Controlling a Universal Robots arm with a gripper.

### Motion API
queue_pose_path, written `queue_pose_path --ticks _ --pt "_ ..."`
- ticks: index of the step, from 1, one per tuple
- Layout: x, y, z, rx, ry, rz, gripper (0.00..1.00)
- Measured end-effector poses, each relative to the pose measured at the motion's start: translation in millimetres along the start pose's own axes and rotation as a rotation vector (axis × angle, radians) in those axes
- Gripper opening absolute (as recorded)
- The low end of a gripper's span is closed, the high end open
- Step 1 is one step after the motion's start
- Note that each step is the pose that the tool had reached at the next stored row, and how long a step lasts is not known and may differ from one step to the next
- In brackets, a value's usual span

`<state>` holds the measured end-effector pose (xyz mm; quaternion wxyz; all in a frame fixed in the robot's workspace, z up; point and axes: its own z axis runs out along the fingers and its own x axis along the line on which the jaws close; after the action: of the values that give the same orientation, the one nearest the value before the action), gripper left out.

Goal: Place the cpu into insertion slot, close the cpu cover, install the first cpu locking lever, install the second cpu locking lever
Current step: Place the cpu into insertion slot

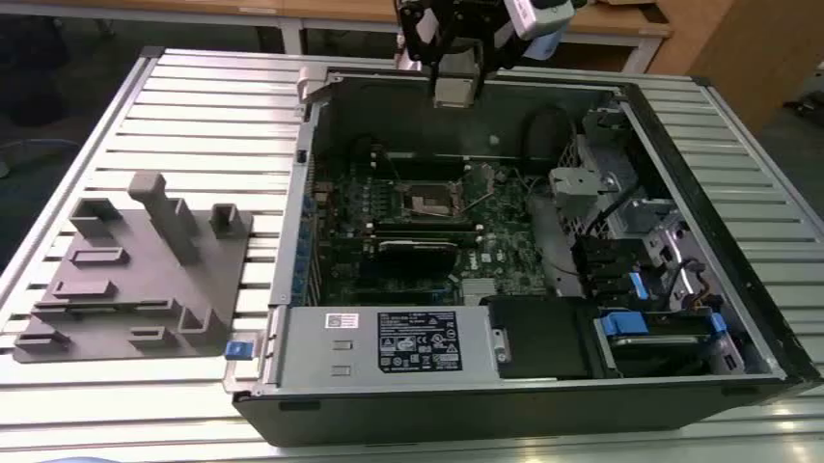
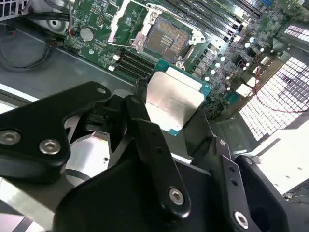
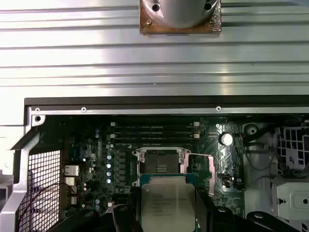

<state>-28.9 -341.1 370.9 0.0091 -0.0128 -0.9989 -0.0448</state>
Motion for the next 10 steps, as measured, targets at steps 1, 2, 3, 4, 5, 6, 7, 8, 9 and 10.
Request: queue_pose_path --ticks 1,2,3,4,5,6,7,8,9,10 --pt "0.0 0.0 0.0 0.0000 0.0000 0.000 0.54" --pt "0.0 0.0 0.0 0.0000 0.0000 0.000 0.54" --pt "0.0 0.0 0.0 0.0002 0.0001 0.000 0.54" --pt "0.0 0.0 0.1 0.0001 0.0001 0.000 0.54" --pt "0.0 0.0 0.3 0.0001 0.0001 0.000 0.54" --pt "0.0 0.0 0.5 0.0000 0.0000 0.000 0.54" --pt "0.0 0.0 0.8 -0.0001 0.0000 0.000 0.54" --pt "0.0 -0.1 1.2 -0.0001 0.0000 0.000 0.54" --pt "0.0 -0.2 1.7 0.0000 0.0000 0.000 0.54" --pt "0.0 -0.2 2.4 0.0000 0.0000 0.000 0.54"
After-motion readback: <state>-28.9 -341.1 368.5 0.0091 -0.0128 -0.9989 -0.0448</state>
